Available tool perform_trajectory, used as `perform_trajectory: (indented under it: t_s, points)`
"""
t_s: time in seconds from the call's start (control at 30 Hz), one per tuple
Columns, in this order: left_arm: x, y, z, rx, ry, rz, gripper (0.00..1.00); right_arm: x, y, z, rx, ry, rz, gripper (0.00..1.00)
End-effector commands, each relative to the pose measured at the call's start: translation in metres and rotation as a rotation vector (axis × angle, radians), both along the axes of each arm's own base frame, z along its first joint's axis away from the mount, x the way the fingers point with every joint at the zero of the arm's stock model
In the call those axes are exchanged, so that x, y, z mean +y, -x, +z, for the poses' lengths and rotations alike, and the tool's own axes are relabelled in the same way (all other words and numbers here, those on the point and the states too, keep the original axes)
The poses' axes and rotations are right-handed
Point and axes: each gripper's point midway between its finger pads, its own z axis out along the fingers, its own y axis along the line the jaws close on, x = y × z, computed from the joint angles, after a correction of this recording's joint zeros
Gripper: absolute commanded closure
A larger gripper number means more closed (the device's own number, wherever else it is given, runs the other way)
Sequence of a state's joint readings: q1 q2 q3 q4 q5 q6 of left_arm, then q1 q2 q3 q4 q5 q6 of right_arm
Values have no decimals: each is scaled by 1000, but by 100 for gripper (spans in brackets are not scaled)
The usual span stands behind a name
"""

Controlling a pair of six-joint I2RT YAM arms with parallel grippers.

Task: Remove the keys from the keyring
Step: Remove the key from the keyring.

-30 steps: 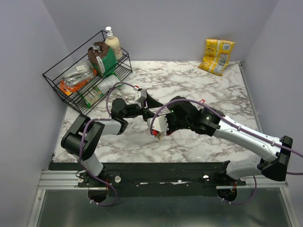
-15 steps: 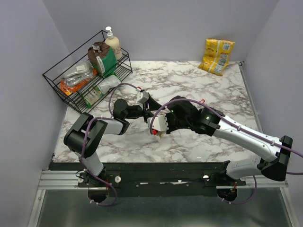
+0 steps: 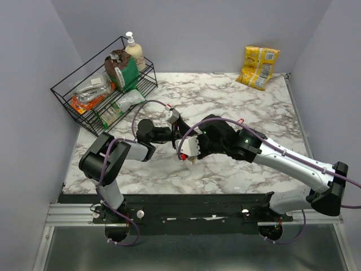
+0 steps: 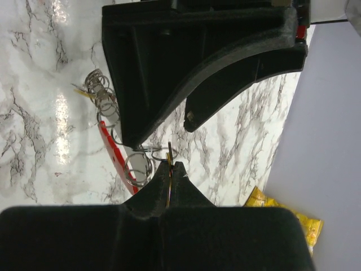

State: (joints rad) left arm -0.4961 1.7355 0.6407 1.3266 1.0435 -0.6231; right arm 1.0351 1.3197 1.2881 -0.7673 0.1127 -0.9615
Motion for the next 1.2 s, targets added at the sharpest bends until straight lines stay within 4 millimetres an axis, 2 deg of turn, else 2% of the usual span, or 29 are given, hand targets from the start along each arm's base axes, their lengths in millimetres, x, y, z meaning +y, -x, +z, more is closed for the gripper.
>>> perform_trajectory:
  t_s: [0.0,0.2,0.57,0.77,0.97,1.17]
  points:
    - [-4,17,27,-168,92,-74,1,12,-4,10,-21,-42,3,99]
    - [-2,22,34,-181,122,-84,1,13,-4,6,-12,-33,2,99]
    - [2,23,35,-188,133,-79,1,9,-2,2,-7,-21,2,99]
    - [4,23,36,-196,131,-82,1,3,-1,9,-13,-46,0,99]
    - [10,22,44,-215,134,-85,1,-5,7,15,14,-97,28,99]
    - [8,24,57,-193,146,-114,6,-5,23,5,61,-76,109,99]
